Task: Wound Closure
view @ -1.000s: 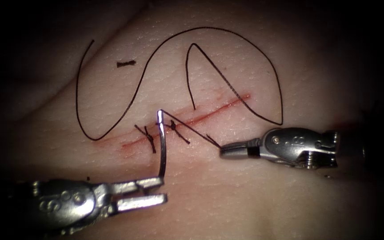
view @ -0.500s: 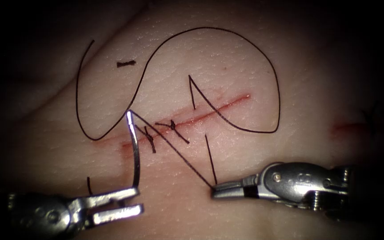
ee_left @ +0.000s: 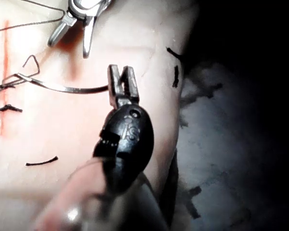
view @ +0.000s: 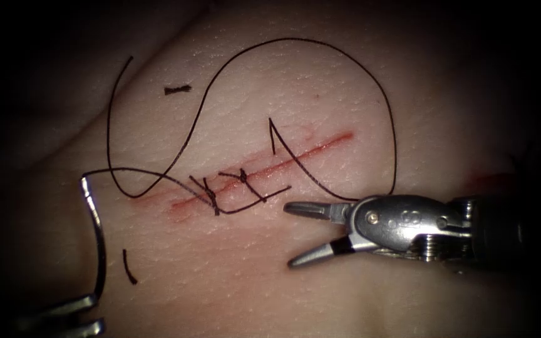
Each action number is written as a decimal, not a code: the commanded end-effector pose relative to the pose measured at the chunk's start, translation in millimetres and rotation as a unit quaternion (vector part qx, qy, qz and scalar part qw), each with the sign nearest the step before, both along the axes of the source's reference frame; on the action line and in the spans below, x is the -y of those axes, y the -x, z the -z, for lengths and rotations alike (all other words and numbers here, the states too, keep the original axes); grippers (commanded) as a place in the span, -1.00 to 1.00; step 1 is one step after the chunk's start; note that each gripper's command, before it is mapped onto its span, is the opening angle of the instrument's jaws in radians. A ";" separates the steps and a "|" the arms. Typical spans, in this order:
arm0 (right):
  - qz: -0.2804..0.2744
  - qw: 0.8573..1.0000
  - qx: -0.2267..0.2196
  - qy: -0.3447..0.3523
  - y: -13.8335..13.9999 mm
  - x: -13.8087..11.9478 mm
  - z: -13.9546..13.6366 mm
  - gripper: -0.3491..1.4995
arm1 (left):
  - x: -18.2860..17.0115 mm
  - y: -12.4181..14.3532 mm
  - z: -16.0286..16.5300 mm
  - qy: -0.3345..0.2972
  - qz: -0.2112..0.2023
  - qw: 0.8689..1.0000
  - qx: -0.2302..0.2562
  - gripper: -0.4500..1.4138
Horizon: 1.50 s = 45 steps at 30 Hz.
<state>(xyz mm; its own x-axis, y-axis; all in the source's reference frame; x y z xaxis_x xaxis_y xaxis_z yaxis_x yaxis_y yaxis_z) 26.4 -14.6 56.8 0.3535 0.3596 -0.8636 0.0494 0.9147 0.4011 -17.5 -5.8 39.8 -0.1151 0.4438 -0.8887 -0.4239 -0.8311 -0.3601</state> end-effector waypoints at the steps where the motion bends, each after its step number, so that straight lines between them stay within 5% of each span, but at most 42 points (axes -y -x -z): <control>1: 0.008 1.000 0.013 0.003 -0.3 0.5 -1.6 0.73 | 1.0 -0.2 0.1 0.003 0.004 1.000 -0.006 -1.00; 13: -0.012 0.999 0.040 0.007 0.1 -1.7 -5.0 0.62 | 1.9 -1.3 1.6 0.008 0.017 1.000 -0.023 -1.00; 23: -0.019 0.998 0.062 0.025 -2.9 -1.8 -9.0 0.33 | 2.0 -1.1 1.9 0.008 0.015 1.000 -0.021 -1.00; 25: -0.011 0.998 0.054 0.024 -2.9 -1.3 -9.4 -0.12 | 2.1 -1.1 2.0 0.008 0.016 1.000 -0.021 -1.00; 27: -0.001 0.999 0.048 0.025 -2.8 -0.6 -9.8 -0.94 | 2.1 -1.0 2.1 0.008 0.016 1.000 -0.021 -1.00; 28: 0.004 0.998 0.047 0.028 -2.8 -0.4 -9.9 -1.00 | 2.0 -1.0 2.2 0.011 0.017 1.000 -0.022 -1.00; 37: 0.012 0.999 0.041 0.029 -1.3 -0.3 -8.7 -1.00 | 1.4 -0.5 2.5 0.018 0.015 1.000 -0.019 -1.00; 45: 0.006 0.999 0.027 0.016 1.0 1.9 -2.5 -1.00 | -0.3 -0.8 -0.1 0.029 0.022 0.999 -0.034 -1.00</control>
<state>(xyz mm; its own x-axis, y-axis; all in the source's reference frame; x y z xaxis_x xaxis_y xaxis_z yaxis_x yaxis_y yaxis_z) 24.5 -15.9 58.4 0.4056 0.3270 -0.8535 0.0391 0.9267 0.3737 -16.3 -4.5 40.1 -0.1627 0.3905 -0.9061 -0.4870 -0.8305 -0.2705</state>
